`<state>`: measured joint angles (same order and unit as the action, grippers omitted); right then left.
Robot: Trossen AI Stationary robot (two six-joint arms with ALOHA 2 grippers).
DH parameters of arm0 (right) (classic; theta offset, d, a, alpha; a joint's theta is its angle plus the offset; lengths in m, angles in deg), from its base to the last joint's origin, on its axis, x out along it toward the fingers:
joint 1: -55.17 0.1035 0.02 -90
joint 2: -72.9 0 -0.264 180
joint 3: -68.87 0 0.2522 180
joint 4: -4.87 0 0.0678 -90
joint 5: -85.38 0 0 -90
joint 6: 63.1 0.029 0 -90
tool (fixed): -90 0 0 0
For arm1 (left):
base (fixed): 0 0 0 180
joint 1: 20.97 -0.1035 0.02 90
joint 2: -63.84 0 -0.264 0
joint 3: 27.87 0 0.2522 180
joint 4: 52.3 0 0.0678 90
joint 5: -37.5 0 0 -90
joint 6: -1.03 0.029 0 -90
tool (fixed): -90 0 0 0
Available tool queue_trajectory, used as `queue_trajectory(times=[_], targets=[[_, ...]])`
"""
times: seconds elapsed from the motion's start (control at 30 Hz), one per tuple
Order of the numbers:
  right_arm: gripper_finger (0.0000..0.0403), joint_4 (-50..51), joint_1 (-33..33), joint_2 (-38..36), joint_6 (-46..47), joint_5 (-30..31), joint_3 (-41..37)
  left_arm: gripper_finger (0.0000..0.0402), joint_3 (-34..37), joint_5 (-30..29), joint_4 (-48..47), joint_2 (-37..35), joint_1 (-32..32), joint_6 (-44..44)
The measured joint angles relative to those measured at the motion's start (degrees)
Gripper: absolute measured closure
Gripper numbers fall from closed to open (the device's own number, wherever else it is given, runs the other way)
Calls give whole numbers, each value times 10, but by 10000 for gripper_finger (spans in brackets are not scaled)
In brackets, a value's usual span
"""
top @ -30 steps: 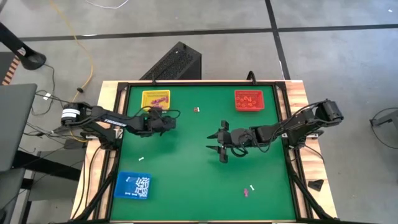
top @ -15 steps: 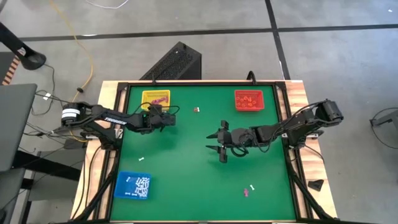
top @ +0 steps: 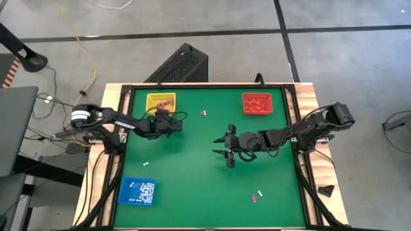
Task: Sort Halloween decoration
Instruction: Put the white bone toy into the blue bin
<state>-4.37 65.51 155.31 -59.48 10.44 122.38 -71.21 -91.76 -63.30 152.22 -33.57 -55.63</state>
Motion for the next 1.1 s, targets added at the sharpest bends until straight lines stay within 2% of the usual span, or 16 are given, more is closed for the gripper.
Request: queue_trajectory(times=[0.2, 0.47, 1.1], targets=[[186, 1, 2, 0, 0, -2, 0, 177, 0, -32, 37, 45, 3, 0], [186, 2, 2, 0, 0, -2, 0, 177, 0, -47, 46, 50, 3, 6], [186, 2, 1, 0, -2, -1, 0, 177, 0, -17, 77, 50, -46, 75]])
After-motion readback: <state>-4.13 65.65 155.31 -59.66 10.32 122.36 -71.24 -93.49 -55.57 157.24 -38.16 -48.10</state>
